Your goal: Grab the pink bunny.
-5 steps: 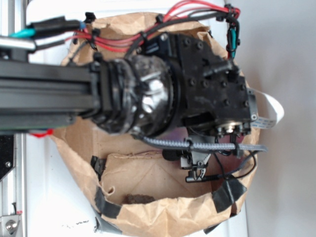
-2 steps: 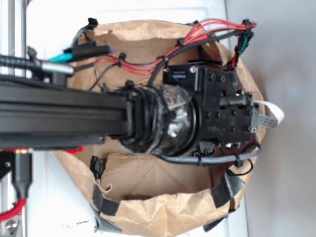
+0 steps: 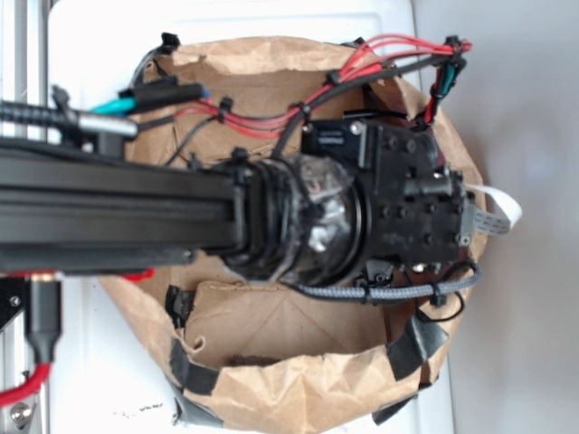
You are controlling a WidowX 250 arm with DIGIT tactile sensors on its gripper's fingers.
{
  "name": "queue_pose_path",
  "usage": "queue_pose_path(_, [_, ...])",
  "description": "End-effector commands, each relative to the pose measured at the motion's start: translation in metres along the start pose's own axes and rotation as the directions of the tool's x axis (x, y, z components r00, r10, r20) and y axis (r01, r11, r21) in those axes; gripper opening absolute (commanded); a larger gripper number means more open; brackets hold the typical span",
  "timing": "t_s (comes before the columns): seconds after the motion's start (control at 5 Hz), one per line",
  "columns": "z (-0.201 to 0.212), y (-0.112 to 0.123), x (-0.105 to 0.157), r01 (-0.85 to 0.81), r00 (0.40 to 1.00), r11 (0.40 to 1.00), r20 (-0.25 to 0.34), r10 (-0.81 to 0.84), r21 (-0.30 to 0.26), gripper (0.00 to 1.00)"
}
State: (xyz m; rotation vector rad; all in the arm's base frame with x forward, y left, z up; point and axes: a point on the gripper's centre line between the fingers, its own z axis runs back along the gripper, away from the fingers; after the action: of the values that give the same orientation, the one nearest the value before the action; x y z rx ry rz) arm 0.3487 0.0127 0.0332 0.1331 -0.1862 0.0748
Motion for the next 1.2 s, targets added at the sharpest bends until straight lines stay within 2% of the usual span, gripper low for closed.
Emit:
queue_pose_path(0.0, [-0.005,-0.018,0.004,-0.004,1.0,0.999,0.007,0.004,0.036,0.6])
queue_pose_path(0.2, [-0.005,-0.011,0.007,-0.001,1.0,0.999,0.01,0.0,0.048,0.0])
queue_pose_path(0.4, [-0.005,-0.004,0.008,0.003,1.0,0.998,0.02,-0.005,0.057,0.0])
queue_pose_path(1.0, [-0.005,-0.003,0.007,0.016,1.0,0.998,0.024,-0.018,0.061,0.0])
